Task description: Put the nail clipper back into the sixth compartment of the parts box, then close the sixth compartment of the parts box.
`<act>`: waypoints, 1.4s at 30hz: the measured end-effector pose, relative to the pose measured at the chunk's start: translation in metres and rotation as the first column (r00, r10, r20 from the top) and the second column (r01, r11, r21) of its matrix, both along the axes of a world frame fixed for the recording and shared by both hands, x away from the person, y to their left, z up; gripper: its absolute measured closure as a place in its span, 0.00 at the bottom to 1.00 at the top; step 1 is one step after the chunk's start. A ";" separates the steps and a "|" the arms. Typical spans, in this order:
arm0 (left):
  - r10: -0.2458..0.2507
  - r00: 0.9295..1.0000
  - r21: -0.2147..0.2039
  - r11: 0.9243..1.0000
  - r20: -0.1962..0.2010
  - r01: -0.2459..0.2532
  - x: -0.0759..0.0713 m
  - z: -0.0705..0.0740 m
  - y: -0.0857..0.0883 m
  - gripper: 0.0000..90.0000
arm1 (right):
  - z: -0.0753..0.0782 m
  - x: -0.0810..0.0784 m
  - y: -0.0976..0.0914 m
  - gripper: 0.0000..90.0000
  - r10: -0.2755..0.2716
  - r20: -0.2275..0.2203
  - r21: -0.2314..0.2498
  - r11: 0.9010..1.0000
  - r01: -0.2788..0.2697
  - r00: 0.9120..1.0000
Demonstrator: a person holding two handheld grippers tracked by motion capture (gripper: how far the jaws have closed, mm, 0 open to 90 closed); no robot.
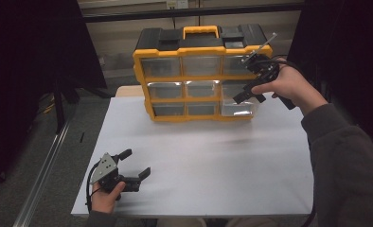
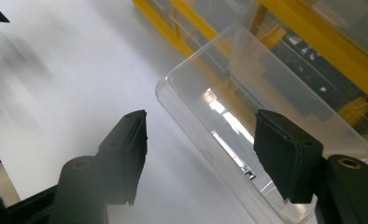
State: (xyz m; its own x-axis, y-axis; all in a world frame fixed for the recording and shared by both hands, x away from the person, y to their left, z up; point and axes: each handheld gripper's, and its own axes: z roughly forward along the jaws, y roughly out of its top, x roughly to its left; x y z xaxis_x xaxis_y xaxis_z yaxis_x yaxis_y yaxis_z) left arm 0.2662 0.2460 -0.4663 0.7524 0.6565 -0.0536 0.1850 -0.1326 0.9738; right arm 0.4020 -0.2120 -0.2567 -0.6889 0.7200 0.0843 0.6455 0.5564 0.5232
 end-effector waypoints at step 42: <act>0.004 1.000 0.005 1.000 0.004 -0.004 0.001 0.000 -0.002 0.02 | -0.002 -0.019 0.001 0.95 0.096 -0.009 -0.045 0.994 -0.097 0.995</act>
State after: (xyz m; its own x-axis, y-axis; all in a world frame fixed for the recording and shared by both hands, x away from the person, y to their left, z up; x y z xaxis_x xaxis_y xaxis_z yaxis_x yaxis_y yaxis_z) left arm 0.2677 0.2441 -0.4661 0.7501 0.6597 -0.0476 0.1820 -0.1367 0.9738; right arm 0.3828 -0.2114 -0.2584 -0.7549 0.6533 0.0581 0.5910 0.6391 0.4922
